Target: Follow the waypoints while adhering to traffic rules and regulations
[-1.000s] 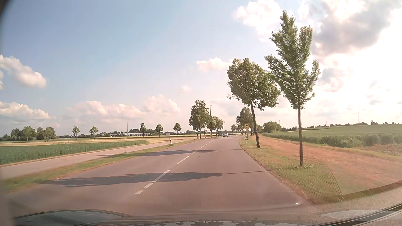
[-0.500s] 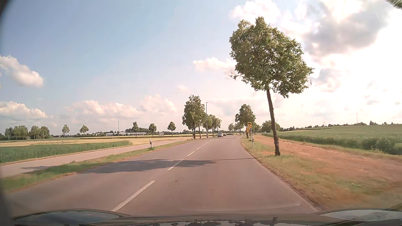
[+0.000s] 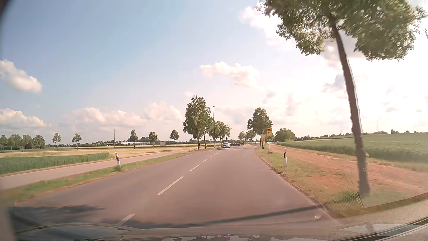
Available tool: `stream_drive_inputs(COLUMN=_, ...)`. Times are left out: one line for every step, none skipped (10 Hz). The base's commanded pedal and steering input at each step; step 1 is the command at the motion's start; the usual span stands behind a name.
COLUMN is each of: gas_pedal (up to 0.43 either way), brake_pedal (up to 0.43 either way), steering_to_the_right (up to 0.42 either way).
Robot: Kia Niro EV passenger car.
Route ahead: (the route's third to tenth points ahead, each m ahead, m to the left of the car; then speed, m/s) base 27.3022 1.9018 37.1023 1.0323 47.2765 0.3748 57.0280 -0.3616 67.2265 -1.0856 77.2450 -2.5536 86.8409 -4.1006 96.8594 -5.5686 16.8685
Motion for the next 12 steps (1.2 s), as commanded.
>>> stream_drive_inputs(gas_pedal=0.248, brake_pedal=0.012, steering_to_the_right=0.013)
stream_drive_inputs(gas_pedal=0.248, brake_pedal=0.012, steering_to_the_right=0.013)
stream_drive_inputs(gas_pedal=0.248, brake_pedal=0.012, steering_to_the_right=0.013)
stream_drive_inputs(gas_pedal=0.248, brake_pedal=0.012, steering_to_the_right=0.012)
stream_drive_inputs(gas_pedal=0.248, brake_pedal=0.012, steering_to_the_right=0.012)
stream_drive_inputs(gas_pedal=0.248, brake_pedal=0.012, steering_to_the_right=0.011)
stream_drive_inputs(gas_pedal=0.248, brake_pedal=0.012, steering_to_the_right=0.011)
stream_drive_inputs(gas_pedal=0.248, brake_pedal=0.012, steering_to_the_right=0.011)
stream_drive_inputs(gas_pedal=0.24, brake_pedal=0.012, steering_to_the_right=0.011)
stream_drive_inputs(gas_pedal=0.24, brake_pedal=0.012, steering_to_the_right=0.012)
stream_drive_inputs(gas_pedal=0.228, brake_pedal=0.012, steering_to_the_right=0.014)
stream_drive_inputs(gas_pedal=0.228, brake_pedal=0.012, steering_to_the_right=0.015)
